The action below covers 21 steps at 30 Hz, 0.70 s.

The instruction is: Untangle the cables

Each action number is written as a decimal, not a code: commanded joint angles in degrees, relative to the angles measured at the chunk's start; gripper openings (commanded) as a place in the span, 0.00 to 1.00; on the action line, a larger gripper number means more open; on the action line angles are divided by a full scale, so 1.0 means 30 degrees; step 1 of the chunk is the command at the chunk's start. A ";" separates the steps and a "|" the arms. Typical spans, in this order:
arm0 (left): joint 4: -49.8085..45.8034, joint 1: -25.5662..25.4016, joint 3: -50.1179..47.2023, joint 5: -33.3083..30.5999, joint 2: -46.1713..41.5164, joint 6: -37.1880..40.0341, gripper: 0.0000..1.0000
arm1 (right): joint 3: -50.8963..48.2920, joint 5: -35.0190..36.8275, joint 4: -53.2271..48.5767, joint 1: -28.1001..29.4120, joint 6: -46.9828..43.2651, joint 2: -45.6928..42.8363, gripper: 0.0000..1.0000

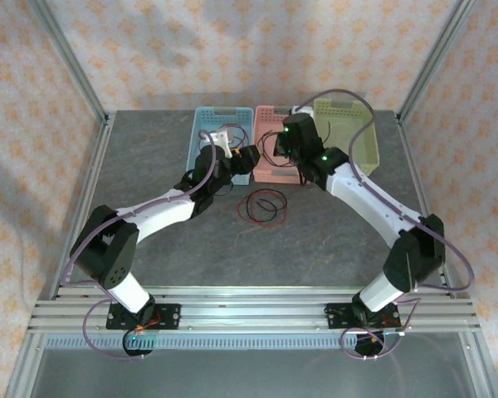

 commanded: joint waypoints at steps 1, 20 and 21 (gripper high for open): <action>-0.0775 0.0596 0.1071 -0.0207 0.0468 0.0948 0.59 | 0.2142 -0.1054 0.0096 -0.0643 -0.0012 0.1366 0.00; -0.2724 0.1948 0.5087 0.0975 0.3573 0.1693 0.58 | 1.1680 -0.5752 -0.3946 -0.2246 0.1066 1.0783 0.00; -0.2673 0.1946 0.4983 0.1005 0.3599 0.1693 0.58 | 1.1445 -0.5783 -0.3820 -0.2245 0.1145 1.0761 0.00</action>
